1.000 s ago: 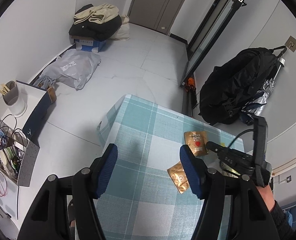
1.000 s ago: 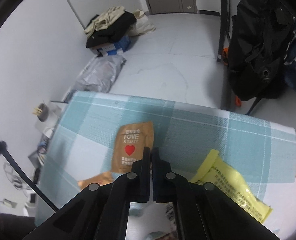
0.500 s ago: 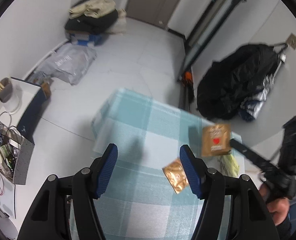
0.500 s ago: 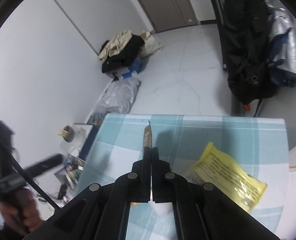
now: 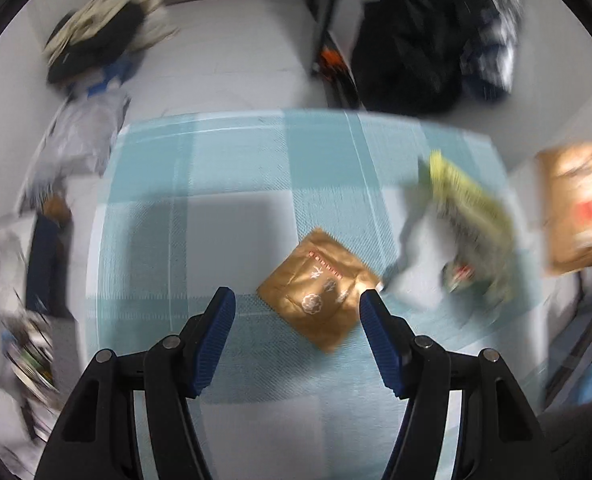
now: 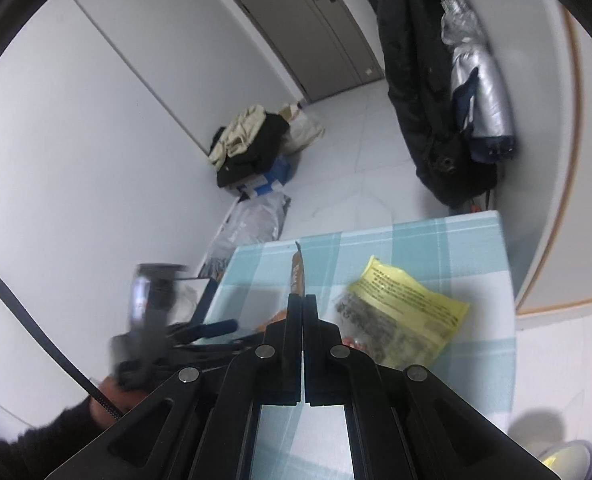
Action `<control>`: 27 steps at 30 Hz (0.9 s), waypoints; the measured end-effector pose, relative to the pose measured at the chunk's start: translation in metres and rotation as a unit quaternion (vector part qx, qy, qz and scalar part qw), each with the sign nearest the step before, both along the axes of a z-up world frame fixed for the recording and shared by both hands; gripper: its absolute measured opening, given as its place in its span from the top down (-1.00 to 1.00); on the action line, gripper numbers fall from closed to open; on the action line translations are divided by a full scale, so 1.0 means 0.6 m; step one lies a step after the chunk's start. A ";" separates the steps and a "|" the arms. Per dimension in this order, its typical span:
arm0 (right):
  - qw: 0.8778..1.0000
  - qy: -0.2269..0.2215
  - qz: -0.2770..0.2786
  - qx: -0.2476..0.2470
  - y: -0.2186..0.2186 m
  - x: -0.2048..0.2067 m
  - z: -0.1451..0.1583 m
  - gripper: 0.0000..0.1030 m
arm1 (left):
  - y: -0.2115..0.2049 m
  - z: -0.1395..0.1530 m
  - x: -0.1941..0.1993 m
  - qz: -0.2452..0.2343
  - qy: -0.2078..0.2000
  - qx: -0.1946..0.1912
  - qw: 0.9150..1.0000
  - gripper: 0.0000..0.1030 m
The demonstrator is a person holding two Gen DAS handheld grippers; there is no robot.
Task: Collect trash
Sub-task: 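Grasp the brown LOVE snack packet with the right tool and lift it, then grasp the brown snack wrapper with the left tool while right holds the LOVE packet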
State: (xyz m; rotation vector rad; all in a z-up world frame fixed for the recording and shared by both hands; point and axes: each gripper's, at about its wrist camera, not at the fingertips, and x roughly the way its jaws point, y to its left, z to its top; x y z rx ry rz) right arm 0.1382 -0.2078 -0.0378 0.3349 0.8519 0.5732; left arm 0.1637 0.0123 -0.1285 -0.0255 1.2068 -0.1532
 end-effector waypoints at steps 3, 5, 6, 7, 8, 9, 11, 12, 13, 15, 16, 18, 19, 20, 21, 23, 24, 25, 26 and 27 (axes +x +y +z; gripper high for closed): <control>1.000 -0.011 -0.005 0.000 -0.020 -0.029 0.008 1.00 | -0.009 -0.005 -0.004 -0.048 -0.013 0.020 0.999 -0.18; 1.000 -0.012 -0.010 0.002 -0.032 -0.043 0.010 1.00 | -0.014 -0.011 -0.007 -0.076 -0.006 0.021 0.997 -0.18; 1.000 -0.012 -0.014 0.006 -0.040 -0.048 0.010 1.00 | -0.016 -0.014 -0.009 -0.082 -0.003 0.024 0.996 -0.18; 1.000 -0.010 -0.018 0.008 -0.045 -0.052 0.008 1.00 | -0.017 -0.017 -0.008 -0.090 0.001 0.025 0.996 -0.18; 1.000 -0.009 -0.020 0.011 -0.049 -0.053 0.007 1.00 | -0.020 -0.020 -0.009 -0.096 0.004 0.026 0.995 -0.18; 1.000 -0.009 -0.022 0.013 -0.052 -0.055 0.006 1.00 | -0.020 -0.021 -0.006 -0.102 0.005 0.030 0.994 -0.18; 1.000 -0.013 -0.025 0.010 -0.056 -0.055 0.007 1.00 | -0.021 -0.025 -0.007 -0.117 -0.001 0.053 0.992 -0.18; 1.000 -0.015 -0.023 0.010 -0.058 -0.055 0.008 1.00 | -0.021 -0.023 -0.005 -0.124 -0.005 0.055 0.991 -0.18; 1.000 -0.018 -0.022 0.009 -0.058 -0.055 0.009 1.00 | -0.016 -0.022 -0.003 -0.127 -0.004 0.051 0.991 -0.18; 1.000 -0.019 -0.020 0.008 -0.058 -0.058 0.010 1.00 | -0.009 -0.020 -0.001 -0.129 -0.009 0.050 0.990 -0.19; 1.000 -0.020 -0.019 0.008 -0.057 -0.058 0.010 1.00 | -0.007 -0.020 0.000 -0.131 -0.011 0.049 0.990 -0.20; 1.000 -0.021 -0.016 0.006 -0.054 -0.058 0.010 1.00 | -0.005 -0.020 0.006 -0.136 -0.016 0.050 0.989 -0.23; 1.000 -0.023 -0.016 0.004 -0.053 -0.060 0.011 1.00 | -0.001 -0.019 0.006 -0.137 -0.018 0.048 0.989 -0.24; 1.000 -0.024 -0.014 0.003 -0.052 -0.060 0.011 1.00 | -0.005 -0.023 0.009 -0.138 -0.021 0.047 0.989 -0.25; 1.000 -0.024 -0.013 0.003 -0.051 -0.060 0.010 1.00 | -0.004 -0.022 0.009 -0.139 -0.023 0.047 0.989 -0.25; 1.000 -0.025 -0.013 0.003 -0.052 -0.063 0.011 1.00 | -0.004 -0.022 0.011 -0.143 -0.024 0.046 0.988 -0.25; 1.000 -0.025 -0.013 0.003 -0.052 -0.063 0.011 1.00 | -0.011 -0.025 0.015 -0.143 -0.022 0.046 0.988 -0.25; 1.000 -0.026 -0.014 0.003 -0.053 -0.064 0.012 1.00 | -0.013 -0.026 0.014 -0.142 -0.021 0.046 0.989 -0.25; 1.000 -0.026 -0.015 0.004 -0.055 -0.066 0.012 1.00 | -0.013 -0.026 0.015 -0.143 -0.020 0.046 0.989 -0.25; 1.000 -0.027 -0.016 0.005 -0.055 -0.068 0.013 1.00 | -0.016 -0.028 0.015 -0.142 -0.020 0.045 0.989 -0.22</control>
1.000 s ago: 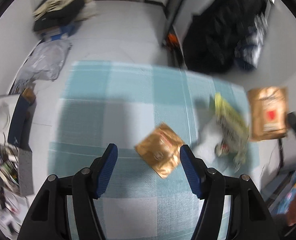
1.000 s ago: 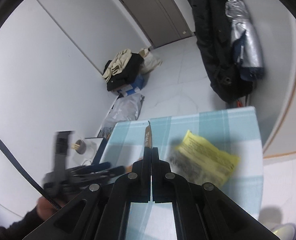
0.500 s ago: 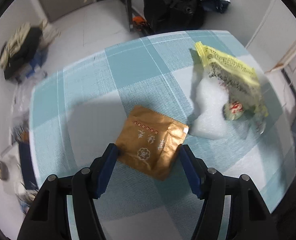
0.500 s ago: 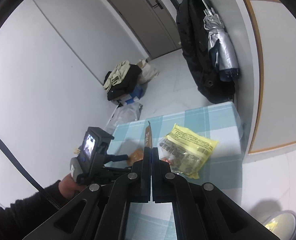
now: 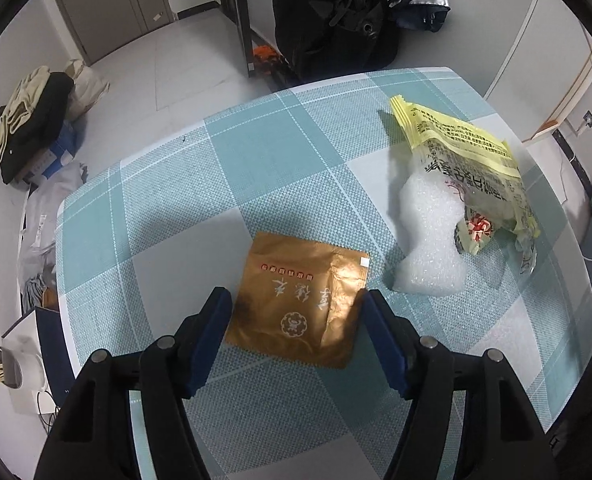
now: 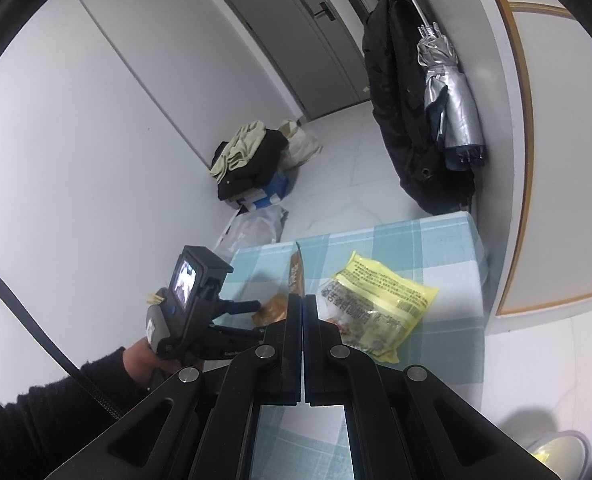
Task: Collect trash
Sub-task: 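Grasp the brown snack wrapper with the left tool while right holds the LOVE packet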
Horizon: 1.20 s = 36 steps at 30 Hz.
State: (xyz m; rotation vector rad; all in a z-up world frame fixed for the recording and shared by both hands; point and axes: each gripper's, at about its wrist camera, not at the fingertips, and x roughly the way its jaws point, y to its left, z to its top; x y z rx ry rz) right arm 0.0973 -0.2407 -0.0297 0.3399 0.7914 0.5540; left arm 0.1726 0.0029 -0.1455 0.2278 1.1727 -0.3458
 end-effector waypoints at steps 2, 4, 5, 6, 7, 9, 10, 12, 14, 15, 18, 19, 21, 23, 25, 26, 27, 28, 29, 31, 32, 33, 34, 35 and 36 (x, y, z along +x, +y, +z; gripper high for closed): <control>1.000 0.000 -0.003 0.000 -0.001 -0.001 0.001 1.00 | -0.002 0.002 -0.002 -0.003 0.001 -0.002 1.000 -0.07; 1.000 0.001 -0.004 0.000 -0.002 0.002 0.001 1.00 | -0.009 0.003 -0.007 -0.013 0.002 -0.005 1.000 0.15; 1.000 0.001 -0.005 -0.001 -0.002 0.001 0.001 1.00 | -0.013 0.005 -0.012 -0.016 0.002 -0.001 1.000 0.22; 1.000 0.001 -0.005 -0.001 -0.002 0.002 0.001 1.00 | -0.015 0.005 -0.015 -0.020 0.002 -0.002 1.000 0.27; 1.000 0.000 -0.005 -0.002 -0.001 0.002 0.001 1.00 | -0.014 0.006 -0.016 -0.020 0.004 -0.009 1.000 0.33; 1.000 -0.002 -0.006 -0.004 0.000 0.000 0.001 1.00 | -0.009 0.008 -0.013 -0.012 0.007 -0.015 1.000 0.46; 1.000 -0.003 -0.006 -0.005 0.000 0.000 0.001 1.00 | -0.004 0.008 -0.013 -0.009 0.010 -0.022 1.000 0.47; 1.000 -0.001 -0.009 -0.005 -0.001 0.002 0.000 1.00 | 0.005 0.009 -0.011 0.002 0.018 -0.042 0.999 0.48; 1.000 0.001 -0.011 -0.003 -0.003 0.004 -0.002 1.00 | 0.010 0.008 -0.009 0.008 0.021 -0.054 0.998 0.49; 1.000 0.001 -0.012 -0.004 -0.003 0.004 -0.003 1.00 | 0.010 0.008 -0.008 0.012 0.022 -0.057 0.998 0.49; 1.000 0.000 -0.012 -0.005 -0.001 0.003 -0.003 1.00 | 0.013 0.008 -0.008 0.023 0.027 -0.071 0.997 0.49; 1.000 -0.001 -0.012 -0.006 0.000 0.004 -0.002 1.00 | 0.015 0.007 -0.006 0.027 0.028 -0.077 0.996 0.49; 1.000 -0.002 -0.012 -0.009 0.001 0.005 -0.002 1.00 | 0.024 0.006 -0.004 0.046 0.037 -0.101 0.993 0.49; 1.000 0.000 -0.014 -0.010 0.002 0.007 -0.004 1.00 | 0.029 0.007 -0.002 0.056 0.041 -0.112 0.991 0.53; 1.000 0.002 -0.017 -0.009 0.002 0.010 -0.005 1.00 | 0.030 0.010 -0.002 0.059 0.039 -0.111 0.991 0.58; 1.000 0.003 -0.017 -0.009 0.003 0.010 -0.005 1.00 | 0.029 0.012 -0.003 0.060 0.037 -0.111 0.991 0.61; 1.000 0.003 -0.018 -0.009 0.005 0.010 -0.006 1.00 | 0.030 0.013 -0.004 0.060 0.036 -0.112 0.991 0.63; 1.000 0.002 -0.017 -0.010 0.007 0.010 -0.006 1.00 | 0.032 0.014 -0.004 0.060 0.036 -0.113 0.991 0.65; 1.000 0.001 -0.017 -0.011 0.009 0.010 -0.006 1.00 | 0.033 0.016 -0.005 0.062 0.034 -0.117 0.991 0.68; 1.000 0.000 -0.015 -0.014 0.014 0.010 -0.007 1.00 | 0.036 0.021 -0.008 0.062 0.023 -0.117 0.991 0.75; 1.000 -0.002 -0.014 -0.016 0.016 0.008 -0.007 1.00 | 0.040 0.025 -0.012 0.061 0.017 -0.117 0.991 0.78; 1.000 -0.003 -0.014 -0.019 0.019 0.008 -0.007 1.00 | 0.042 0.032 -0.015 0.061 0.006 -0.120 0.991 0.80; 1.000 -0.003 -0.014 -0.021 0.020 0.007 -0.008 1.00 | 0.046 0.037 -0.018 0.060 0.002 -0.123 0.991 0.85; 1.000 -0.003 -0.015 -0.021 0.021 0.007 -0.008 1.00 | 0.049 0.041 -0.019 0.061 -0.002 -0.125 0.990 0.88; 1.000 -0.004 -0.015 -0.020 0.022 0.006 -0.009 1.00 | 0.051 0.043 -0.021 0.063 -0.007 -0.123 0.990 0.89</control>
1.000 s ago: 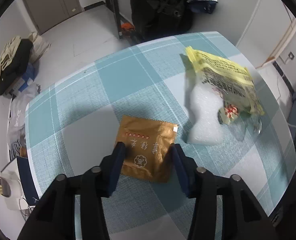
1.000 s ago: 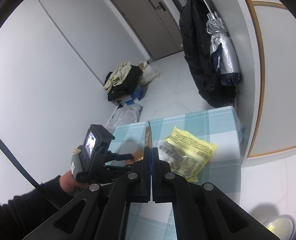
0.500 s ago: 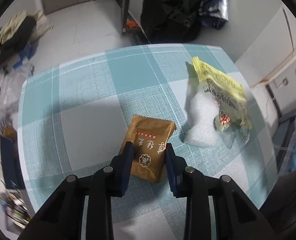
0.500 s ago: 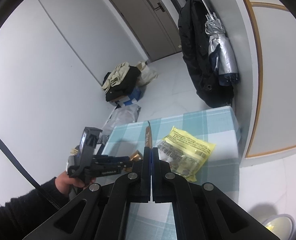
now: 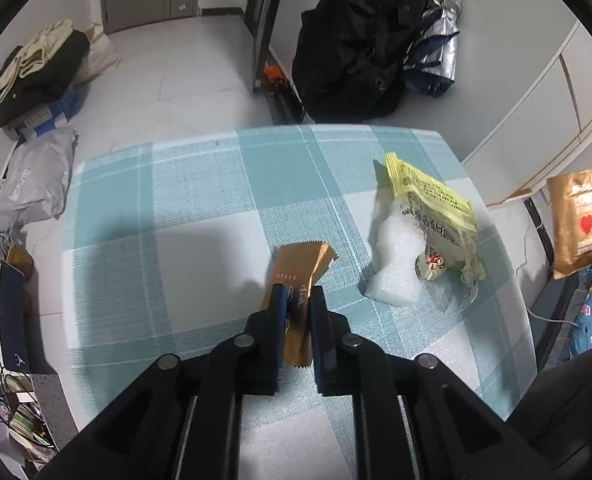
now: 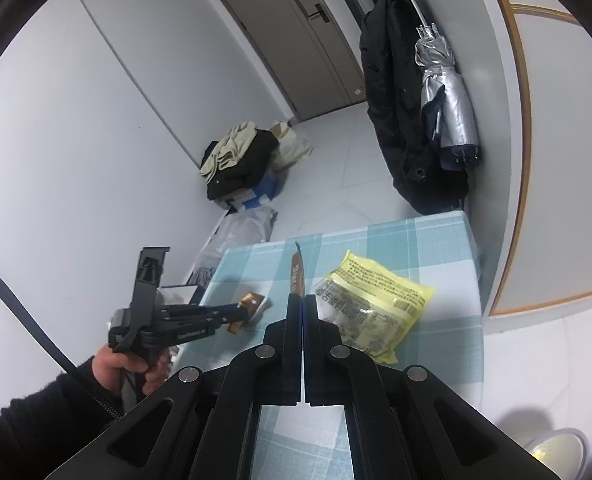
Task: Collect trash
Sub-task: 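Grasp the brown snack wrapper with the left tool while right holds the LOVE packet, then carry both brown packets in the tools over the white bin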
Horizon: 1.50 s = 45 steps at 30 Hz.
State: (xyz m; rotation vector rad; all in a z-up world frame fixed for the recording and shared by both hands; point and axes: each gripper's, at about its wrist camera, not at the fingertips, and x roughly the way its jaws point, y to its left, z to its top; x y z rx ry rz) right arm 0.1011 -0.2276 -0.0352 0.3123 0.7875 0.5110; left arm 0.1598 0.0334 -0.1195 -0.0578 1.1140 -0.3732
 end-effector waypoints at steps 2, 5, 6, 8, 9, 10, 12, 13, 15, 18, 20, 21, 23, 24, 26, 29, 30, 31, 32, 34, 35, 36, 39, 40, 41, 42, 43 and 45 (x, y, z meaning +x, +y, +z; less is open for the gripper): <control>1.000 0.001 -0.003 0.000 0.001 -0.001 -0.002 1.00 | 0.003 0.001 -0.004 0.004 -0.004 0.012 1.000 0.93; 1.000 0.002 -0.007 0.002 0.003 -0.004 -0.005 1.00 | 0.008 0.005 -0.009 0.009 -0.010 0.019 1.000 0.95; 1.000 0.002 -0.009 0.003 0.004 -0.007 -0.006 1.00 | 0.007 0.007 -0.011 0.007 -0.011 0.022 1.000 0.95; 1.000 0.003 -0.012 0.004 0.006 -0.012 -0.007 1.00 | 0.004 0.012 -0.017 0.010 -0.022 0.036 0.999 0.96; 1.000 0.004 -0.012 0.005 0.006 -0.016 -0.007 1.00 | 0.004 0.014 -0.020 0.011 -0.022 0.038 0.999 0.96; 1.000 0.005 -0.014 0.005 0.008 -0.019 -0.008 1.00 | 0.009 0.016 -0.024 0.014 -0.022 0.038 0.999 0.96; 1.000 0.006 -0.016 0.009 0.009 -0.028 -0.009 1.00 | 0.013 0.025 -0.034 0.024 -0.027 0.038 0.999 0.96; 1.000 0.006 -0.018 0.012 0.009 -0.033 -0.008 1.00 | 0.014 0.029 -0.039 0.026 -0.030 0.038 0.998 0.96; 1.000 0.002 -0.021 0.017 0.009 -0.047 -0.004 1.00 | 0.016 0.050 -0.055 0.042 -0.043 0.035 0.998 0.96; 0.999 -0.008 -0.024 0.020 0.008 -0.069 0.007 1.00 | 0.011 0.086 -0.075 0.051 -0.067 0.029 0.996 0.96; 0.999 -0.014 -0.026 0.025 0.007 -0.084 0.016 1.00 | 0.005 0.107 -0.083 0.051 -0.081 0.019 0.995 0.96; 0.999 -0.017 -0.028 0.026 0.006 -0.091 0.021 1.00 | 0.000 0.125 -0.094 0.052 -0.090 0.008 0.995 0.96; 0.999 -0.028 -0.032 0.033 0.001 -0.109 0.035 1.00 | -0.013 0.149 -0.113 0.048 -0.109 0.002 0.993 0.96; 0.998 -0.033 -0.034 0.037 -0.002 -0.117 0.041 1.00 | -0.020 0.158 -0.120 0.045 -0.116 -0.002 0.992 0.96; 0.997 -0.045 -0.039 0.042 -0.011 -0.138 0.057 1.00 | -0.038 0.181 -0.138 0.038 -0.130 -0.010 0.991 0.96; 0.996 -0.068 -0.047 0.046 -0.027 -0.169 0.085 1.00 | -0.062 0.209 -0.159 0.023 -0.150 -0.014 0.988 0.96; 0.995 -0.074 -0.050 0.048 -0.035 -0.178 0.093 1.00 | -0.073 0.218 -0.166 0.017 -0.160 -0.011 0.987 0.96; 0.994 -0.078 -0.053 0.050 -0.043 -0.187 0.100 1.00 | -0.079 0.223 -0.173 0.012 -0.165 -0.011 0.986 0.96; 0.993 -0.084 -0.058 0.053 -0.053 -0.198 0.108 1.00 | -0.089 0.231 -0.180 0.005 -0.170 -0.014 0.985 0.96; 0.992 -0.093 -0.068 0.057 -0.073 -0.215 0.121 1.00 | -0.109 0.244 -0.192 -0.008 -0.178 -0.020 0.984 0.96; 0.991 -0.097 -0.073 0.058 -0.083 -0.225 0.127 1.00 | -0.123 0.252 -0.200 -0.016 -0.185 -0.022 0.982 0.96; 0.990 -0.102 -0.077 0.058 -0.093 -0.234 0.132 1.00 | -0.135 0.258 -0.205 -0.023 -0.190 -0.025 0.981 0.96; 0.988 -0.113 -0.091 0.058 -0.127 -0.261 0.148 1.00 | -0.169 0.271 -0.217 -0.044 -0.200 -0.031 0.978 0.96; 0.987 -0.117 -0.097 0.057 -0.139 -0.271 0.153 1.00 | -0.180 0.275 -0.222 -0.050 -0.204 -0.032 0.977 0.96; 0.986 -0.121 -0.104 0.055 -0.152 -0.280 0.157 1.00 | -0.194 0.279 -0.225 -0.058 -0.207 -0.034 0.976 0.96; 0.985 -0.124 -0.110 0.054 -0.164 -0.289 0.160 1.00 | -0.208 0.283 -0.228 -0.065 -0.209 -0.035 0.975 0.96; 0.984 -0.128 -0.116 0.054 -0.177 -0.297 0.164 1.00 | -0.221 0.286 -0.230 -0.070 -0.209 -0.037 0.975 0.96; 0.981 -0.134 -0.131 0.053 -0.203 -0.315 0.170 1.00 | -0.250 0.291 -0.233 -0.087 -0.209 -0.046 0.973 0.96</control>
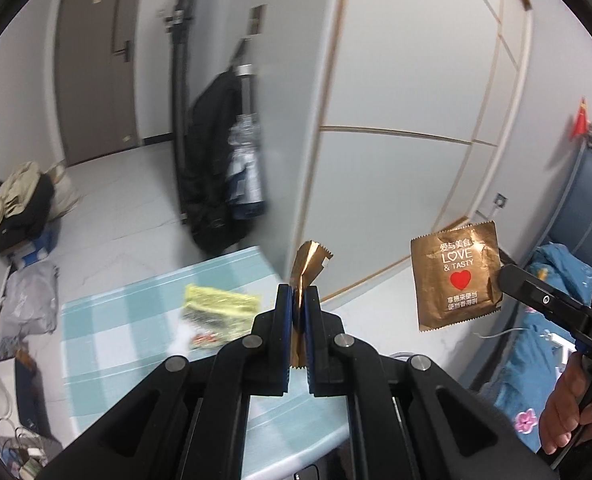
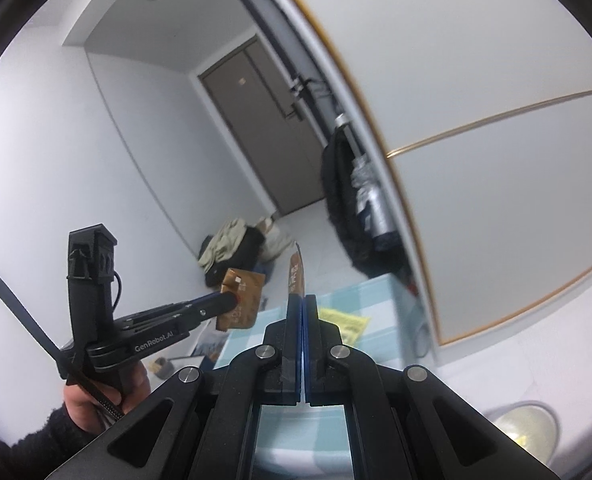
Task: Collect trash
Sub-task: 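Carry both brown packets in the tools over the white bin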
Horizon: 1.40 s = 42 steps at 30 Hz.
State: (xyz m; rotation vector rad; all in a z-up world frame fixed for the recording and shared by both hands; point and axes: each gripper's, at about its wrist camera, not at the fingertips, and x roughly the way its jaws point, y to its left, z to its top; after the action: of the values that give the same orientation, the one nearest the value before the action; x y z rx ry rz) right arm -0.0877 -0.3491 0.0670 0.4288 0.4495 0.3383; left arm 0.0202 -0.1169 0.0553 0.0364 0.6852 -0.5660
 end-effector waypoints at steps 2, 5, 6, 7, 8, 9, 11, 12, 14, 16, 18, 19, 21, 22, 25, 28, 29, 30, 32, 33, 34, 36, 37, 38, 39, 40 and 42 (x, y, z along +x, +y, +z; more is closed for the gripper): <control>1.000 -0.004 -0.017 0.001 -0.029 -0.017 0.004 1.00 | -0.026 0.005 -0.005 -0.014 0.000 0.000 1.000 0.96; 0.999 -0.004 -0.045 0.003 -0.071 -0.039 0.005 1.00 | -0.072 0.010 -0.008 -0.043 -0.001 -0.003 0.999 0.96; 0.998 -0.002 -0.055 0.004 -0.087 -0.045 0.002 1.00 | -0.087 0.010 -0.011 -0.049 -0.001 -0.004 0.999 0.96; 0.998 0.001 -0.064 0.005 -0.100 -0.050 -0.001 1.00 | -0.101 0.010 -0.012 -0.058 0.000 -0.005 0.998 0.96; 0.997 0.005 -0.072 0.005 -0.114 -0.054 -0.006 1.00 | -0.113 0.009 -0.015 -0.064 0.002 -0.006 0.998 0.96; 0.997 0.012 -0.081 0.004 -0.129 -0.058 -0.012 1.00 | -0.130 0.006 -0.014 -0.075 0.005 -0.007 0.997 0.96; 0.995 0.030 -0.098 -0.001 -0.162 -0.066 -0.027 1.00 | -0.153 0.001 -0.015 -0.087 0.012 -0.008 0.996 0.96; 0.994 0.038 -0.105 -0.002 -0.173 -0.067 -0.034 1.00 | -0.167 -0.005 -0.013 -0.096 0.020 -0.011 0.995 0.96; 0.990 0.061 -0.124 -0.001 -0.205 -0.072 -0.056 1.00 | -0.193 -0.019 -0.008 -0.114 0.036 -0.017 0.993 0.96; 0.987 0.075 -0.139 0.000 -0.229 -0.078 -0.074 1.00 | -0.218 -0.031 -0.004 -0.128 0.050 -0.019 0.990 0.96; 0.984 0.092 -0.152 0.002 -0.255 -0.081 -0.098 1.00 | -0.249 -0.053 0.002 -0.145 0.067 -0.014 0.987 0.96; 0.982 0.101 -0.158 0.005 -0.266 -0.080 -0.111 1.00 | -0.258 -0.059 0.000 -0.151 0.072 -0.011 0.986 0.96; 0.978 0.121 -0.167 0.012 -0.286 -0.075 -0.140 1.00 | -0.290 -0.085 0.005 -0.169 0.088 0.004 0.982 0.96; 0.976 0.131 -0.171 0.016 -0.295 -0.072 -0.155 1.00 | -0.303 -0.096 0.005 -0.174 0.093 0.011 0.980 0.96; 0.970 0.166 -0.178 0.026 -0.317 -0.056 -0.204 1.00 | -0.337 -0.134 0.018 -0.189 0.124 0.022 0.974 0.96; 0.962 0.201 -0.182 0.036 -0.334 -0.039 -0.256 1.00 | -0.361 -0.168 0.026 -0.195 0.155 0.032 0.968 0.96; 0.959 0.211 -0.183 0.041 -0.338 -0.034 -0.272 1.00 | -0.367 -0.180 0.027 -0.198 0.165 0.035 0.966 0.96; 0.956 0.224 -0.183 0.047 -0.342 -0.026 -0.291 1.00 | -0.374 -0.194 0.028 -0.204 0.176 0.036 0.962 0.96; 0.949 0.252 -0.179 0.054 -0.345 -0.012 -0.333 1.00 | -0.385 -0.218 0.030 -0.208 0.197 0.042 0.957 0.96; 0.947 0.262 -0.177 0.054 -0.341 -0.005 -0.348 1.00 | -0.390 -0.228 0.029 -0.208 0.206 0.049 0.955 0.96; 0.945 0.274 -0.174 0.054 -0.340 0.000 -0.365 1.00 | -0.395 -0.238 0.029 -0.210 0.213 0.054 0.953 0.96; 0.940 0.291 -0.167 0.056 -0.343 -0.004 -0.397 1.00 | -0.407 -0.256 0.028 -0.217 0.223 0.063 0.948 0.96; 0.938 0.300 -0.166 0.057 -0.342 -0.001 -0.412 1.00 | -0.412 -0.265 0.027 -0.221 0.227 0.069 0.946 0.96; 0.935 0.309 -0.165 0.059 -0.341 0.002 -0.428 1.00 | -0.416 -0.268 0.030 -0.223 0.230 0.072 0.945 0.96; 0.933 0.316 -0.164 0.061 -0.348 -0.001 -0.441 1.00 | -0.422 -0.278 0.030 -0.225 0.236 0.079 0.942 0.96; 0.930 0.325 -0.163 0.063 -0.348 0.002 -0.455 1.00 | -0.424 -0.285 0.034 -0.227 0.239 0.083 0.941 0.96; 0.925 0.337 -0.163 0.063 -0.351 0.003 -0.474 0.97 | -0.433 -0.299 0.034 -0.230 0.236 0.100 0.939 0.96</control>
State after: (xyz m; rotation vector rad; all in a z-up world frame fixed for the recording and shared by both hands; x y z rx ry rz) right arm -0.0859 -0.5594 -0.2176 0.7380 1.0157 -0.1197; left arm 0.0404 -0.3770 -0.1240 0.2638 1.2175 -0.9674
